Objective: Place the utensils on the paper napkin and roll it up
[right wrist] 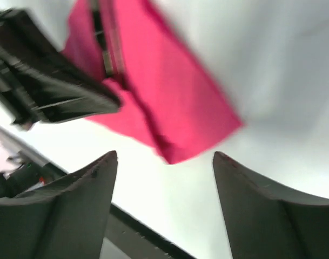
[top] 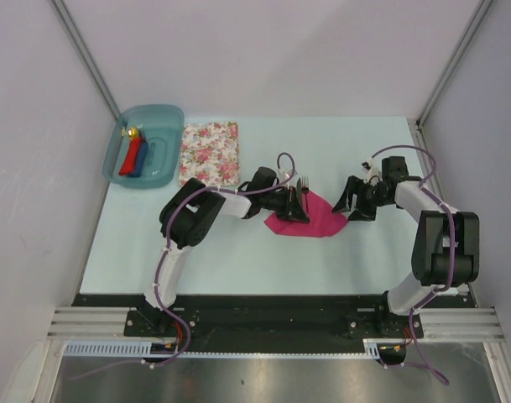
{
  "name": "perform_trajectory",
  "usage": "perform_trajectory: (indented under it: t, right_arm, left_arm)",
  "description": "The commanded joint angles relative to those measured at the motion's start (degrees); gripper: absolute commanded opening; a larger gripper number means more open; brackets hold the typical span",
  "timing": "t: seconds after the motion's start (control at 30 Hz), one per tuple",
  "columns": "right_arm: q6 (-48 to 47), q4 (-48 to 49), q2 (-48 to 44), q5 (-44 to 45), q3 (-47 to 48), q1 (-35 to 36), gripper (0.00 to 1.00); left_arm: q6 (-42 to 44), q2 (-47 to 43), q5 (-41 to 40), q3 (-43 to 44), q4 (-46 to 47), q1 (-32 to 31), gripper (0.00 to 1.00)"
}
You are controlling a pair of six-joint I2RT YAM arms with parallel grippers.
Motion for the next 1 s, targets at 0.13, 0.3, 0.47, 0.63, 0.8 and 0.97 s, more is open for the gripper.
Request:
perform_trajectory:
  t: [0.13, 0.3, 0.47, 0.63, 0.8, 0.97]
  right_arm:
    - [-1.09, -1.67, 3.26, 5.54, 0.78, -2.9, 0.86]
    - [-0.21, -0.27, 8.89, 0.01, -0.36, -2.99, 0.84]
    - [3.12, 3.07, 12.32, -8.78, -1.24, -2.99, 0.78]
    - [7.34, 7.64, 13.73, -16.32, -2.91, -2.9, 0.75]
    - [10.95, 14.06, 10.04, -19.69, -5.55, -2.55, 0.7]
    - [9.55, 12.31, 8.37, -16.35, -5.38, -0.88, 0.61]
  left_arm:
    - [0.08, 0.32, -0.23, 1.0, 1.16, 0.34, 0.11]
    - [0.34, 0.41, -0.06, 1.17, 0.9, 0.34, 0.11]
    - [0.43, 0.5, -0.06, 1.17, 0.81, 0.34, 0.11]
    - [0.52, 0.76, -0.06, 1.7, 0.72, 0.25, 0.11]
    - [0.43, 1.11, 0.03, 2.14, 0.63, 0.34, 0.1]
    - [0.25, 1.38, 0.03, 2.75, 0.63, 0.25, 0.1]
